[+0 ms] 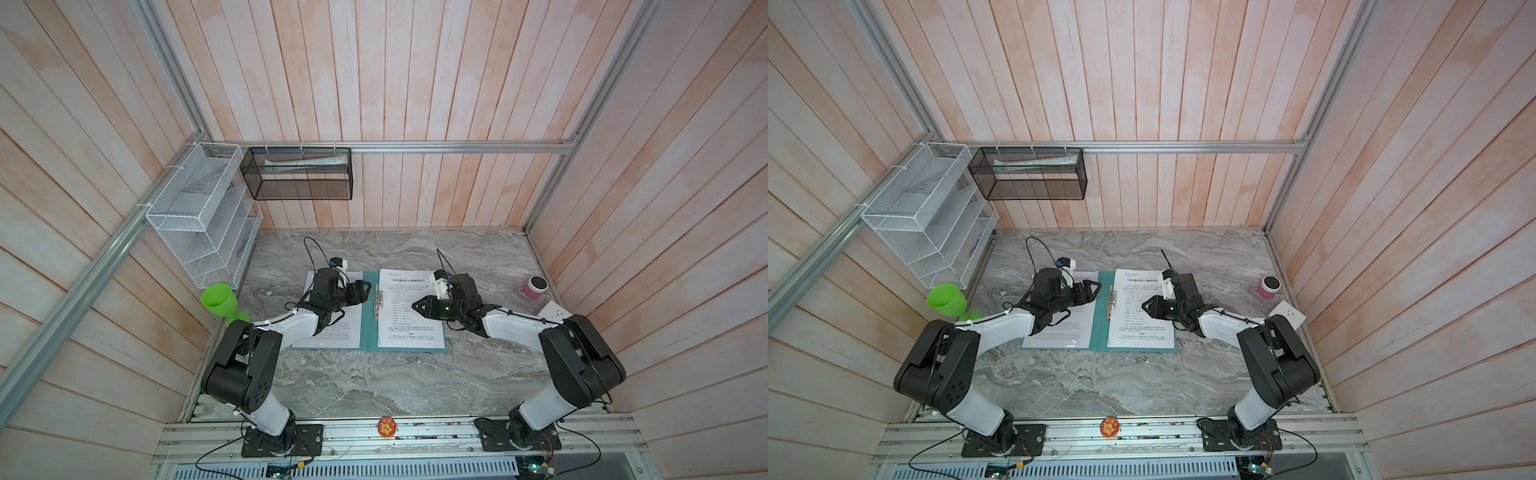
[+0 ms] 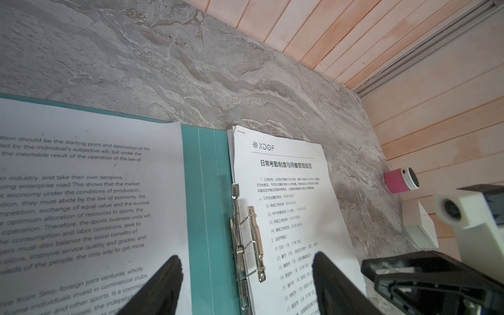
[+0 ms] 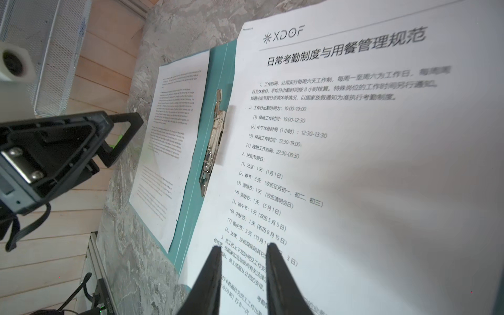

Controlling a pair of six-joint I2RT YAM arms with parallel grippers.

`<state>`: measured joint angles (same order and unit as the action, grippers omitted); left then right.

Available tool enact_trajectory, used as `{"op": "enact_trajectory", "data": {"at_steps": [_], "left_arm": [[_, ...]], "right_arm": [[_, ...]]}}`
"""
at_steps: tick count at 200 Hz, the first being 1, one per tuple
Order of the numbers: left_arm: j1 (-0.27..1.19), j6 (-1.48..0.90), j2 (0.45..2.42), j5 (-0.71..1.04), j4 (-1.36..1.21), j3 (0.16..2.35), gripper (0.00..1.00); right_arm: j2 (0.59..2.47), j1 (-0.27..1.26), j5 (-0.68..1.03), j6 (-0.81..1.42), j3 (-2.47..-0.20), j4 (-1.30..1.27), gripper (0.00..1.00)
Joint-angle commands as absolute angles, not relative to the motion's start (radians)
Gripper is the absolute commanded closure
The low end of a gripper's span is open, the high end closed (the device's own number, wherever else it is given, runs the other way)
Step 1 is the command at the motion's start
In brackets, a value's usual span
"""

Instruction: Put the files into the folder

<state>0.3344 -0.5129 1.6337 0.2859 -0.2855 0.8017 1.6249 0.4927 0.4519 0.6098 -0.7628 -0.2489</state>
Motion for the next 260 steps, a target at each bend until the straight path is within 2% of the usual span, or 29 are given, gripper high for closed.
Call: {"op": "enact_trajectory", "data": {"at_steps": [1, 71, 109, 162, 260], "left_arm": [[0.319, -0.484, 1.682, 0.336, -0.332, 0.846, 0.24], [0.316, -0.492, 1.842, 0.415, -0.382, 0.965, 0.31], [0.316, -0.474, 1.934, 0.472, -0.38, 1.038, 0.39], [0.316, -0.491, 2.027, 0.557, -0.404, 1.09, 0.42], [0.316, -0.51, 2.082, 0.598, -0.416, 1.099, 0.43]], "right_arm": [[1.657, 0.51, 0.485, 0.639, -0.764, -0.32, 0.74], [1.719, 0.517, 0.484, 0.638, -0.787, -0.324, 0.75], [1.739, 0.517, 0.498, 0.647, -0.801, -0.328, 0.75], [1.738, 0.518, 0.498, 0.638, -0.812, -0.307, 0.75], [1.746, 0.518, 0.499, 0.638, -0.819, -0.298, 0.76]]}}
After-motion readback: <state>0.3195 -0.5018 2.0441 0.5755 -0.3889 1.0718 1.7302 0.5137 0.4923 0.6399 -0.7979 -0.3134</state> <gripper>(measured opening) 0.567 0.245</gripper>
